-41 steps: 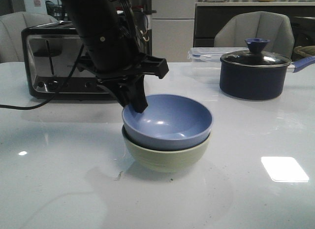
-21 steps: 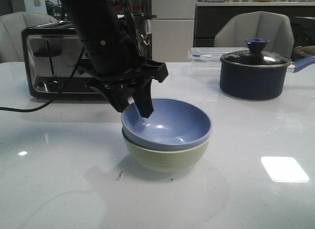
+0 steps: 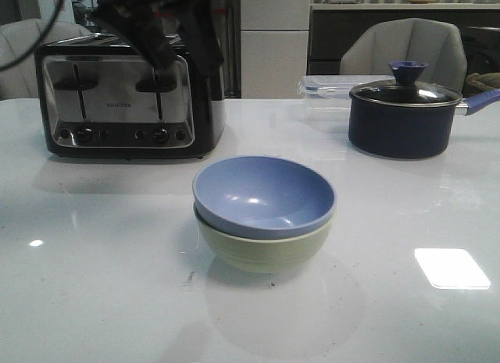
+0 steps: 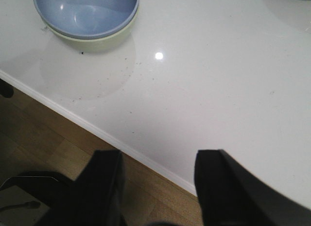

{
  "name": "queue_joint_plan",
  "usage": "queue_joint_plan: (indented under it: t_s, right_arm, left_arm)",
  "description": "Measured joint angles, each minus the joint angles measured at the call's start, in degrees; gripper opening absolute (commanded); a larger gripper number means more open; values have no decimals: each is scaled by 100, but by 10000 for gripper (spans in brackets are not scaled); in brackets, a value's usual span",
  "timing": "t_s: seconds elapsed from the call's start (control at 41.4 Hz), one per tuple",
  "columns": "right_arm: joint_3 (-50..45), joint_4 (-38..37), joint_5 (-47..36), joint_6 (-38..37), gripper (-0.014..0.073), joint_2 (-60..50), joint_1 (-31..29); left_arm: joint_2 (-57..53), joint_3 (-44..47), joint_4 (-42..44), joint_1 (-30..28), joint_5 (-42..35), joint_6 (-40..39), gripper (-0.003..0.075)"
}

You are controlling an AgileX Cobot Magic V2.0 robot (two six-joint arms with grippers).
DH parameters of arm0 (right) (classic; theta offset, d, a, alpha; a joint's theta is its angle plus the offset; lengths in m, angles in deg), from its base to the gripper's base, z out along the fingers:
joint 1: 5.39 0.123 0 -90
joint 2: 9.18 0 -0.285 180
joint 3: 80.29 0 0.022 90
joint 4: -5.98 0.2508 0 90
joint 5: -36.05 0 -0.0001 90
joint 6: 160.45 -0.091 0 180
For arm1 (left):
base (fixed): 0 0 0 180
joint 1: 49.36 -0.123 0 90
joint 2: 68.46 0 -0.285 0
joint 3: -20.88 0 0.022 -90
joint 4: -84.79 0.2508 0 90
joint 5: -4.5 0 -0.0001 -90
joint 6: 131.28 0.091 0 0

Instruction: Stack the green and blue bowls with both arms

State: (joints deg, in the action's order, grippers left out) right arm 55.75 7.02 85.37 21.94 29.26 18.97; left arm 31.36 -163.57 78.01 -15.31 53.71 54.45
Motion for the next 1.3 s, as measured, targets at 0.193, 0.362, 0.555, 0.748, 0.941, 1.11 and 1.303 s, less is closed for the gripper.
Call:
queue_joint_plan:
  t_s: [0.193, 0.362, 0.555, 0.748, 0.941, 1.11, 1.303]
  right_arm:
    - [0, 0, 0, 0, 444, 0, 0]
    - [0, 0, 0, 0, 444, 0, 0]
    - [0, 0, 0, 0, 444, 0, 0]
    - [0, 0, 0, 0, 444, 0, 0]
    - [0, 0, 0, 0, 418, 0, 0]
    - [0, 0, 0, 0, 175, 0, 0]
    - [0, 0, 0, 0, 62, 0, 0]
  left_arm:
    - [-1288, 914, 125, 0, -10, 0, 444]
    - [-2509, 1936, 225, 0, -10, 0, 444]
    - [-3864, 3053, 317, 0, -21, 0, 444]
    - [-4976, 3930, 462, 0, -21, 0, 444]
    - [-5591, 4449, 540, 0, -232, 0, 395]
    - [-5641, 4549, 678, 0, -340, 0, 186]
    - [-5641, 4575, 678, 0, -354, 0, 97]
